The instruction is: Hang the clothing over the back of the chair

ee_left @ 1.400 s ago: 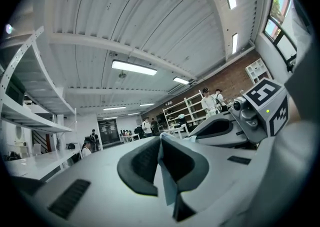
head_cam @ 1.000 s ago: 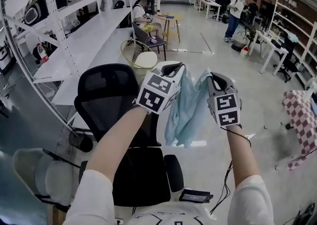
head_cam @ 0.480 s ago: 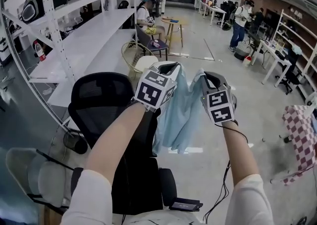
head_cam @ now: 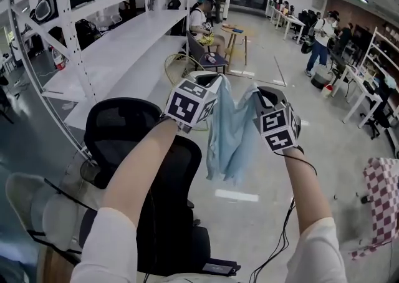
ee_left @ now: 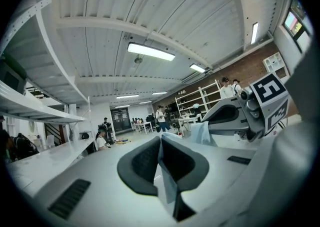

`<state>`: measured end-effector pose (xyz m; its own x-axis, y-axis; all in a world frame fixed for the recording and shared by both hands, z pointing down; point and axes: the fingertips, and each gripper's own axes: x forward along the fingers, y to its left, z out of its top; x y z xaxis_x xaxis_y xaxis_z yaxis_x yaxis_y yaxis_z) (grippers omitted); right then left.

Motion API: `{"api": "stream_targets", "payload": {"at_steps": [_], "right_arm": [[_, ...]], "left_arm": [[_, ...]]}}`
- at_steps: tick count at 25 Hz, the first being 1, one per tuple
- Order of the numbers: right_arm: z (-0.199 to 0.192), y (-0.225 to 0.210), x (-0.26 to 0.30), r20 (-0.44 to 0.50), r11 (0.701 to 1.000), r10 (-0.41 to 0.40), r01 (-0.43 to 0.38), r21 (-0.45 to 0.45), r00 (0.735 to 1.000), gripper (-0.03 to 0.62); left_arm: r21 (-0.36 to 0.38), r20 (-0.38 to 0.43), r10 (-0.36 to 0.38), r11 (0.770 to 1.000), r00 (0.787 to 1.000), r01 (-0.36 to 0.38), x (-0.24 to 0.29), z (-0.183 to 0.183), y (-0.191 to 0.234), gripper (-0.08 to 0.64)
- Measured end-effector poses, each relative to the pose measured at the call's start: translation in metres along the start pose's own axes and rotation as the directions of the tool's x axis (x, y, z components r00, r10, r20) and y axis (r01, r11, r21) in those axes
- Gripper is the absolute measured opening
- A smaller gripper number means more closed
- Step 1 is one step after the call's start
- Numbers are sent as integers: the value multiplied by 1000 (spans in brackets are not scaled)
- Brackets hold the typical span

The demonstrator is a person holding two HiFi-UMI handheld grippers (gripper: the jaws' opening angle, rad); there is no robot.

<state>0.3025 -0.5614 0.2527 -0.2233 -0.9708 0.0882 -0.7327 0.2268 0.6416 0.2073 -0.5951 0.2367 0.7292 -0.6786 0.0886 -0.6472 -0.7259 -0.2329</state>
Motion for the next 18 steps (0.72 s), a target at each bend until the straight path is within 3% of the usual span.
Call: {"api": "stream_targets", "payload": {"at_steps": [7, 14, 18], "right_arm": [[23, -2, 46, 42, 997, 30, -27, -71, 999, 29], [44, 8, 89, 49, 997, 43, -40, -62, 998, 29], [74, 14, 109, 41, 996, 44, -41, -84, 998, 29]], "left_arm": [[-11, -1, 154, 988, 988, -154, -16, 7, 78, 26], [-10, -2, 255, 967, 967, -255, -35, 4, 134, 28], [45, -4, 287, 957, 958, -287, -57, 12, 170, 28]]}}
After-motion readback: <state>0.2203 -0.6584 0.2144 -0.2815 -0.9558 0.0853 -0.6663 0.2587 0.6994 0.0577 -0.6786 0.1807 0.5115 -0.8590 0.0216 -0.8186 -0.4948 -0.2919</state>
